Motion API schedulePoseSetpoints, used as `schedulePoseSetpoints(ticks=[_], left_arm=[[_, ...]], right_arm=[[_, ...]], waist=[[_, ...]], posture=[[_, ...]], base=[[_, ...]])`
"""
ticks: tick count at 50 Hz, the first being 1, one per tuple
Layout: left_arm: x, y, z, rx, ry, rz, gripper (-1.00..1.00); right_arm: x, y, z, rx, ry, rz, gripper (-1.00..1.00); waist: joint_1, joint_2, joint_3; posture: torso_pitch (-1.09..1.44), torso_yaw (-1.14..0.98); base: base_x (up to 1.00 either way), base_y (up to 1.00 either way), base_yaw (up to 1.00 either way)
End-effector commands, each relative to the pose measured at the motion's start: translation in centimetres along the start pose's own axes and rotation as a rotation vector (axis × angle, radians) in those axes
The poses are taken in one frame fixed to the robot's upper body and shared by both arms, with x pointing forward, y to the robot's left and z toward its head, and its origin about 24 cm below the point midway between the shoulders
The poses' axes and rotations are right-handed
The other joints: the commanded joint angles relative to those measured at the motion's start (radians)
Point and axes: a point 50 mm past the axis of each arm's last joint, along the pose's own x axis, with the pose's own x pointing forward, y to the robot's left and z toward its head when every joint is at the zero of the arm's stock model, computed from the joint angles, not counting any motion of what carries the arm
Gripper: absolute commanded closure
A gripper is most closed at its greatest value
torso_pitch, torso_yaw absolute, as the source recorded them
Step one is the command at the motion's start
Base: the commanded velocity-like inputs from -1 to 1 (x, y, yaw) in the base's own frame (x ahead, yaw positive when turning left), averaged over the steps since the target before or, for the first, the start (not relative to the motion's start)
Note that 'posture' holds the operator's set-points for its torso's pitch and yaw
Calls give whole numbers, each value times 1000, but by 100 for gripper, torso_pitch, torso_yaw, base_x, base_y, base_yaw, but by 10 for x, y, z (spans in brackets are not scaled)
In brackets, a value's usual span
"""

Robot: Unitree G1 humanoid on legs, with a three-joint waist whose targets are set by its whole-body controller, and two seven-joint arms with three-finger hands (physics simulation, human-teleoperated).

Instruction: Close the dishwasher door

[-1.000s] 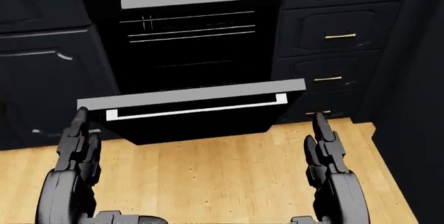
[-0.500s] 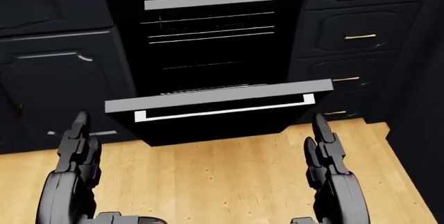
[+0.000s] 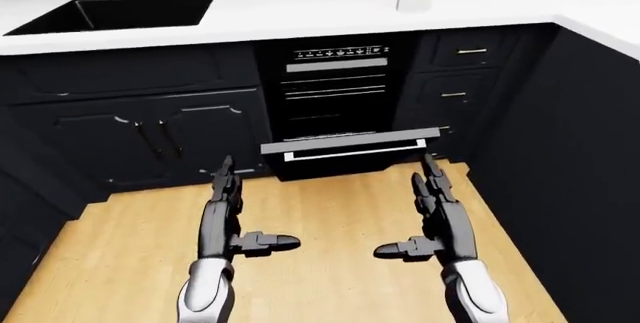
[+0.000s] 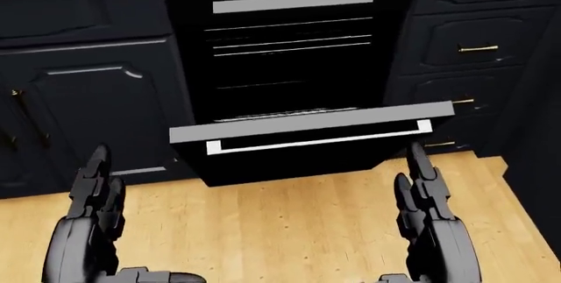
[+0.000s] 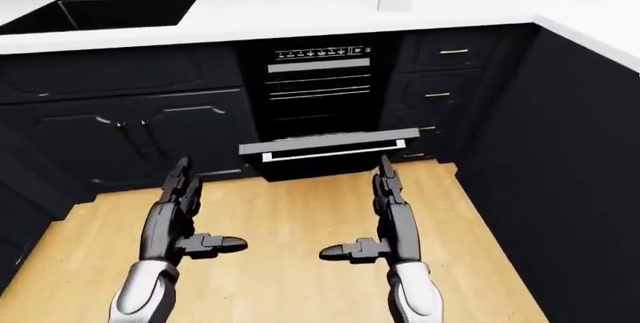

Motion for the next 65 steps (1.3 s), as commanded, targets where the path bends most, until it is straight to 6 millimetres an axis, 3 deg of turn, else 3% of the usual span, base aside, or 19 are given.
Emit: schedulePoseSetpoints(ticks=[1,5,8,10,19,22,23,27,31,33,35,36,39,46,49,58,60,62,65], left_arm=[[1,3,20,8,-110,13,-100],[-3,2,25,14,-120,13,-100],[-7,-2,25,23,-122,-4,-100],[-7,-3,23,31,-124,-7,-100],[-3,-5,19,41,-118,-7,-100],[-2,-6,19,40,-117,-12,-100],[-1,-6,17,40,-115,-9,-100],[-6,-7,21,39,-123,-16,-100],[-7,-9,20,43,-121,-20,-100],[-6,-9,19,42,-120,-20,-100],[-6,-9,19,42,-120,-20,-100],[-5,-8,19,42,-121,-20,-100],[-5,-8,19,41,-123,-20,-100],[-5,-9,19,41,-121,-24,-100],[-5,-9,19,40,-121,-23,-100],[-5,-10,17,38,-116,-26,-100],[-6,-10,18,38,-115,-25,-100],[-6,-10,19,38,-116,-25,-100],[-7,-10,19,38,-117,-26,-100]], right_arm=[[3,8,18,6,-102,36,-100],[0,8,25,4,-116,36,-100],[0,5,33,7,-135,27,-100],[0,5,37,7,-142,27,-100],[7,8,29,-9,-134,32,-100],[10,7,27,-10,-130,33,-100],[9,7,26,-9,-128,34,-100],[7,10,27,-13,-130,40,-100],[5,9,29,-9,-133,39,-100],[4,10,29,-9,-132,41,-100],[4,11,29,-10,-132,44,-100],[4,11,30,-10,-133,44,-100],[3,11,31,-11,-136,43,-100],[4,9,31,-8,-137,40,-100],[4,10,31,-9,-138,40,-100],[5,9,29,-7,-132,41,-100],[5,10,29,-8,-132,41,-100],[4,9,30,-7,-134,40,-100],[4,10,31,-9,-135,42,-100]], waist=[[7,2,-13],[3,62,4],[3,142,-25],[13,116,2],[12,24,1],[10,-36,-8],[-2,2,-2],[6,-7,-14],[6,40,3],[4,82,2],[13,169,-24],[19,103,-6],[23,99,-9],[17,27,5],[13,-29,-5],[6,34,0],[4,70,1],[8,149,-20],[21,106,-3]], posture=[[0,0],[0,0],[0,0],[0,0],[0,0],[0,0],[0,0],[0,0],[0,0],[0,0],[0,0],[0,0],[0,0],[0,0],[0,0],[0,0],[0,0],[0,0],[0,0]], base=[[0,32,0],[0,32,0],[0,33,0],[0,32,0],[0,32,0],[0,32,0],[0,33,0],[0,32,0],[0,32,0],[0,32,0],[0,32,0],[0,32,0],[0,32,0],[0,32,0],[0,32,0],[0,32,0],[0,32,0],[0,32,0],[0,32,0]])
